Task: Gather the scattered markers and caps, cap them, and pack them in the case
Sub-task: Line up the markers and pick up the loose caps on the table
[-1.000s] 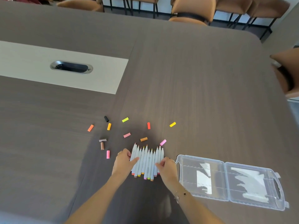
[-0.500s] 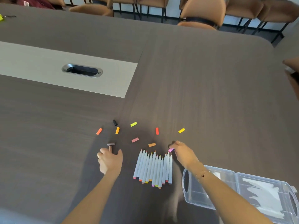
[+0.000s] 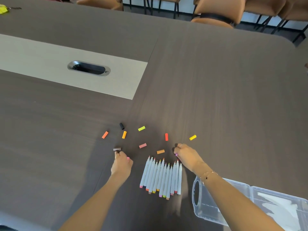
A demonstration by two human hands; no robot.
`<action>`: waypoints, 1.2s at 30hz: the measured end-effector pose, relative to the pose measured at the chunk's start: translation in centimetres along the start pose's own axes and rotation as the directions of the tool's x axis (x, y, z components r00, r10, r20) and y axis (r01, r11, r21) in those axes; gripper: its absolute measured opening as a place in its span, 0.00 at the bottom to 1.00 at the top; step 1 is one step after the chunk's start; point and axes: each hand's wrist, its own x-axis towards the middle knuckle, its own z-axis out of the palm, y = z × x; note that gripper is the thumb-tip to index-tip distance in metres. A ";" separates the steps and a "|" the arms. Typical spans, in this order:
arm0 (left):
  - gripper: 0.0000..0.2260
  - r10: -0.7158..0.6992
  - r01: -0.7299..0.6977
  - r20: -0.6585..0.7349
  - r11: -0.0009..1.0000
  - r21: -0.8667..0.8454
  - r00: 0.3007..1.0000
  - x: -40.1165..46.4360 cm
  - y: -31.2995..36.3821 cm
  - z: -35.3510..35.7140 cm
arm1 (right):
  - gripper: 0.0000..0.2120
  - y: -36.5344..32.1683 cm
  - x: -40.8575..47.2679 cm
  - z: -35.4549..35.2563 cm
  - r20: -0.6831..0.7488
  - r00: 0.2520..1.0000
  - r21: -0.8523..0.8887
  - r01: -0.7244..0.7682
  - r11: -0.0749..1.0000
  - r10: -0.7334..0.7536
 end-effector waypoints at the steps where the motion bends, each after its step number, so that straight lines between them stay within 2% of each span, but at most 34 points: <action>1: 0.15 0.003 -0.003 -0.006 1.000 -0.016 1.000 0.2 0.1 0.0 | 0.12 -0.2 0.2 0.0 -0.009 1.000 0.012 -0.010 1.000 0.010; 4: 0.15 -0.053 0.038 -0.085 0.984 -0.174 0.995 0.3 0.5 -0.3 | 0.06 -0.5 0.5 -0.4 -0.054 0.991 0.177 -0.110 0.978 0.122; 6: 0.12 -0.093 0.049 -0.157 0.963 -0.266 0.983 0.4 0.8 -0.8 | 0.04 -0.1 0.5 -0.5 -0.079 0.972 0.379 -0.175 0.909 0.220; 8: 0.10 -0.123 0.060 -0.222 0.961 -0.271 0.967 0.6 0.8 -1.4 | 0.07 0.8 0.7 -0.6 -0.098 0.935 0.508 -0.249 0.825 0.342; 12: 0.07 -0.175 0.143 -0.256 0.980 -0.140 0.951 2.0 -0.5 -2.0 | 0.08 3.0 2.0 -0.5 -0.143 0.791 0.544 -0.440 0.715 0.595; 15: 0.06 -0.227 0.200 -0.258 0.971 -0.127 0.939 2.5 -0.8 -1.8 | 0.16 4.2 3.1 -0.8 -0.039 0.641 0.662 -0.558 0.501 0.766; 17: 0.13 -0.236 0.199 -0.259 0.966 -0.163 0.937 2.4 -0.3 -1.3 | 0.22 4.4 3.7 -0.9 0.031 0.616 0.638 -0.618 0.459 0.787; 19: 0.16 -0.187 0.170 -0.244 0.981 -0.088 0.952 2.3 0.0 -0.6 | 0.22 4.0 4.3 -0.6 0.008 0.637 0.569 -0.637 0.520 0.771; 22: 0.14 -0.080 0.121 -0.261 0.981 0.148 0.962 2.2 -0.3 0.6 | 0.13 3.3 5.0 0.3 -0.091 0.697 0.401 -0.628 0.667 0.711; 25: 0.13 0.050 0.009 -0.219 0.965 0.261 0.975 2.4 -1.0 1.3 | 0.19 3.3 5.2 1.2 -0.090 0.793 0.230 -0.572 0.788 0.602; 27: 0.12 0.097 -0.027 -0.199 0.944 0.329 0.975 2.5 -1.2 1.2 | 0.19 3.2 5.3 1.3 -0.093 0.840 0.199 -0.511 0.836 0.535; 28: 0.10 0.115 -0.048 -0.210 0.953 0.300 0.971 2.4 -1.0 1.0 | 0.15 3.0 5.4 1.1 -0.099 0.848 0.254 -0.484 0.837 0.520; 29: 0.09 0.125 -0.077 -0.249 0.978 0.194 0.960 2.5 -0.7 0.8 | 0.11 2.6 5.5 0.9 -0.104 0.854 0.326 -0.454 0.829 0.509; 31: 0.09 0.092 -0.103 -0.237 0.994 -0.037 0.967 2.4 0.2 0.3 | 0.04 1.8 5.8 0.3 -0.120 0.872 0.421 -0.388 0.820 0.474; 33: 0.09 0.063 -0.103 -0.258 0.984 -0.144 0.964 2.4 0.9 -0.1 | 0.03 0.8 5.8 0.1 -0.122 0.932 0.422 -0.262 0.868 0.340; 36: 0.07 0.039 -0.099 -0.312 0.979 -0.180 0.949 2.7 1.2 -0.5 | 0.08 -0.7 5.1 0.5 -0.076 0.995 0.373 -0.035 0.927 0.068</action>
